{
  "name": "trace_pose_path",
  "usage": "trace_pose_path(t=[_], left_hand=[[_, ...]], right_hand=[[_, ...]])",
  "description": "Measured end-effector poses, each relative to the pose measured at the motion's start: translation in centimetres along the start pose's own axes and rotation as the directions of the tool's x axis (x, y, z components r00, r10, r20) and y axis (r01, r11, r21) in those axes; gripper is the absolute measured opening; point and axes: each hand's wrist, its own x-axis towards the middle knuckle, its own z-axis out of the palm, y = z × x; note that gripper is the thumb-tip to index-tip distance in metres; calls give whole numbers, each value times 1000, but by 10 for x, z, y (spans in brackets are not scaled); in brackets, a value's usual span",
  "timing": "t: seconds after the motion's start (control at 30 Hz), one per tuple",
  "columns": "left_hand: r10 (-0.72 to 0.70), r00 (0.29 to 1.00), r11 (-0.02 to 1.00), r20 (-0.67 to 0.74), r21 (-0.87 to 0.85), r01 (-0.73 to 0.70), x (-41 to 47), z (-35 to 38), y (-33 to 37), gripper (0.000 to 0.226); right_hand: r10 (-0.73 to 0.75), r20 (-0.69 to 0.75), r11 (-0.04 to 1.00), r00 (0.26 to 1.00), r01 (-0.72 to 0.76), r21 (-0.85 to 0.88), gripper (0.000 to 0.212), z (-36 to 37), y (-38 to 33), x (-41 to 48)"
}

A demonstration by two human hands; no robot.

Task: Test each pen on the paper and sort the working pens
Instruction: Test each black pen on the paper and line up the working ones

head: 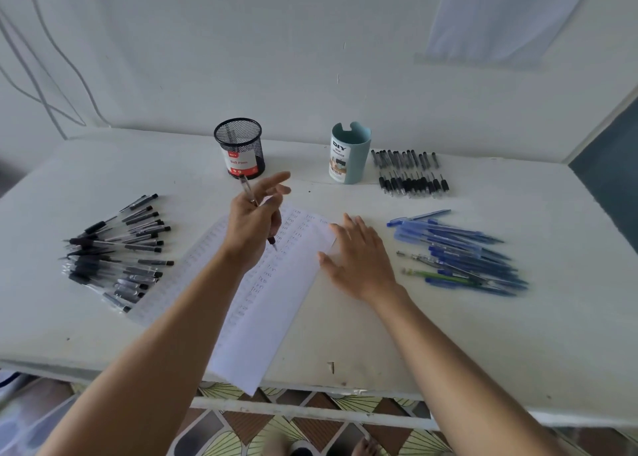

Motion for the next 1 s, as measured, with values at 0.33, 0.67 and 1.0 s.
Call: trace_pose_path(t=[0.33,0.67,1.0], left_hand=[[-152,988,987,-3,60,151,27,35,-30,40],[-13,991,870,-134,487,77,45,48,-41,23],[46,994,754,-97,657,30,45,48,-43,28]], right_hand=[[-22,38,999,999,24,-38,73,0,0,2],[-34,24,999,999,34,-10,75,1,2,3],[-48,-39,999,998,48,16,91,6,4,4]])
